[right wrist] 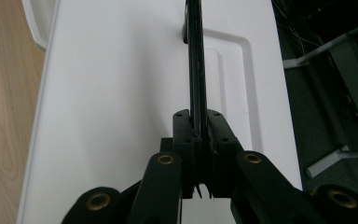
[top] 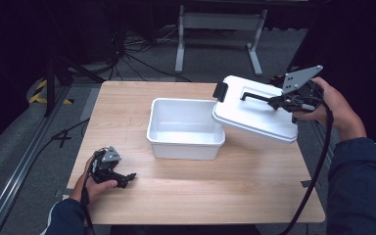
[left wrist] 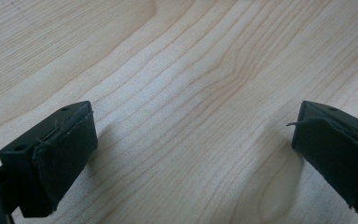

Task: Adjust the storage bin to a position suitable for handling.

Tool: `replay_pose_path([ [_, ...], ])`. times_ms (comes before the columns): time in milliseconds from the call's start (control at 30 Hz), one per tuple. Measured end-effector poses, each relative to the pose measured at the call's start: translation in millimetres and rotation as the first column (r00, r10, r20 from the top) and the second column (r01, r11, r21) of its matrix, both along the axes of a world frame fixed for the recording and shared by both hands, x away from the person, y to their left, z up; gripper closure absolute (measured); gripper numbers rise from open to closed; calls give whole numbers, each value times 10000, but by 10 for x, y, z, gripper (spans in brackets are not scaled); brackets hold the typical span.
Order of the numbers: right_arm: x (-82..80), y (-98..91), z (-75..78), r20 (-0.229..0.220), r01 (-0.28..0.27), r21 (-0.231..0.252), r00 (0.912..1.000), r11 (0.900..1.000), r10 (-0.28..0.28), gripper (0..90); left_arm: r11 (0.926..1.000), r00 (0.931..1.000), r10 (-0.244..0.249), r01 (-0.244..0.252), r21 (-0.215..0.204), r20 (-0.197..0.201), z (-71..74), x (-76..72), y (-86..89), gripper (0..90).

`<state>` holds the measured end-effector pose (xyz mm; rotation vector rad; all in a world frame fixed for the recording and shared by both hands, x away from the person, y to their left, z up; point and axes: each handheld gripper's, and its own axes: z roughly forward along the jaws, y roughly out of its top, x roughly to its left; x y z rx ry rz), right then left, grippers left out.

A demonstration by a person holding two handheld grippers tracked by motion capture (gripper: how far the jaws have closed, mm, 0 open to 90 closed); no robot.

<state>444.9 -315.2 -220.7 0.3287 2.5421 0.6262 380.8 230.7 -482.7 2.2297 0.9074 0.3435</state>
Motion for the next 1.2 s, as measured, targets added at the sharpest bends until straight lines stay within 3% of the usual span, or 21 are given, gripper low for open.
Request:
replay_pose_path([
  [233, -36, -188, -111, -46, 399, -187, 9992, 9990, -400, 845, 10000, 10000, -2, 2, 0, -2, 0, 0, 0, 4],
  [633, -75, -459, -329, -235, 803, 16, 9965, 9968, -802, 845, 10000, 10000, 12, -12, -8, -8, -1, -1, -1, 4],
  [1200, 34, -533, -941, -1128, 1042, -114, 9881, 9945, -1048, 845, 10000, 10000, 2, -2, 40, -22, 4, 0, 0, 4],
])
